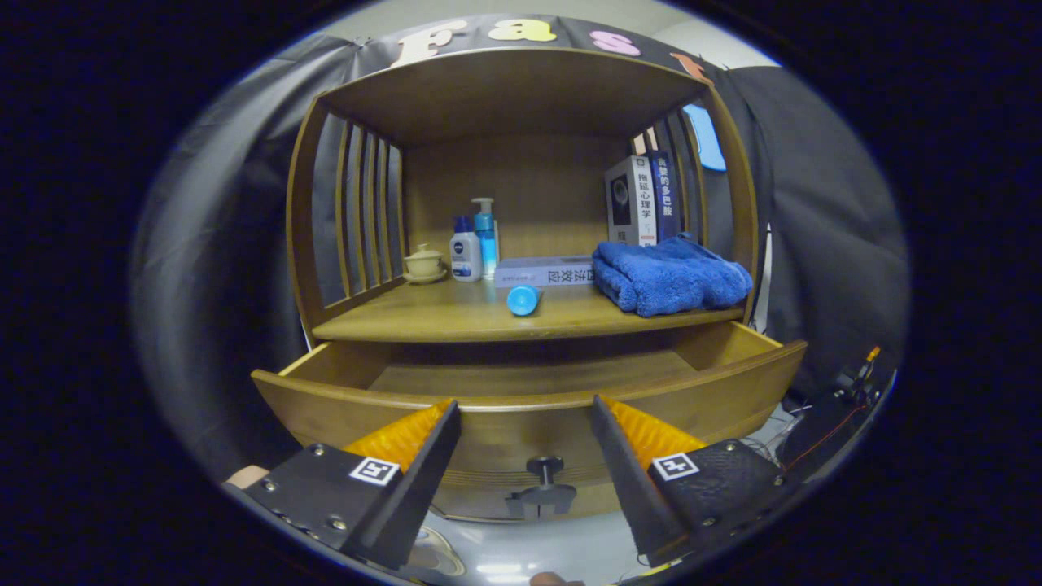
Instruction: Pull open the drawer, take out the items inside it, and place them on the countertop above the cabinet.
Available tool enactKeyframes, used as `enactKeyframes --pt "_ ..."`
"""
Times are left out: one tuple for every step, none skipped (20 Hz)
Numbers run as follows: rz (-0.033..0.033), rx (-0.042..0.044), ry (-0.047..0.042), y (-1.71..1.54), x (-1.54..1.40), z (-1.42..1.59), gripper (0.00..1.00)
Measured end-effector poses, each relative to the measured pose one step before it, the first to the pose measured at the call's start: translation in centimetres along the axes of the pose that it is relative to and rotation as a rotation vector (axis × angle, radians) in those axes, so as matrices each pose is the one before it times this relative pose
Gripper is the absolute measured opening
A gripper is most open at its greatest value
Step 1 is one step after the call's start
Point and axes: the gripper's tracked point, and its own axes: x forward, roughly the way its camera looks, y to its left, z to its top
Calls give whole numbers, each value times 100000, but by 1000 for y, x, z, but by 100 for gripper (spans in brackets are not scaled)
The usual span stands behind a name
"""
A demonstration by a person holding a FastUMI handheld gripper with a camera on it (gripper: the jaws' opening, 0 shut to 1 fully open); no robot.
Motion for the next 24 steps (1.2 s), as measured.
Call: enactKeyframes --pt "-13 -887 36 -79 71 46 97" --pt "-70 -1237 228 -82 65 41 97" --pt "73 -382 229 -34 165 80 97" --pt "-106 733 112 105 213 50 97" --pt "-390 740 302 113 381 69 97" --pt "-761 -44 36 151 609 143 97" --pt "-929 -697 68 115 703 135 97" --pt "-663 -274 -234 349 554 130 97" --pt "-389 -199 -92 83 703 64 97" --pt "61 590 -732 -11 407 268 97" --pt "332 1182 -34 93 405 93 97" --pt "80 -19 -292 55 403 64 97" --pt "-10 -889 -27 -41 321 24 97" --pt "-42 -484 -10 8 296 96 97" --pt "25 14 36 13 307 70 97" --pt "101 187 -225 40 289 78 97" --pt "32 148 51 58 357 85 97" --pt "-21 -155 -134 4 322 116 97" --pt "8 -188 112 15 315 46 97" --pt "87 2 -25 -20 394 63 97" --pt "15 79 59 58 234 54 97" --pt "-62 -31 97 5 239 39 97" --pt "-42 35 -149 -28 222 97 97" --pt "25 250 54 85 396 -23 97"
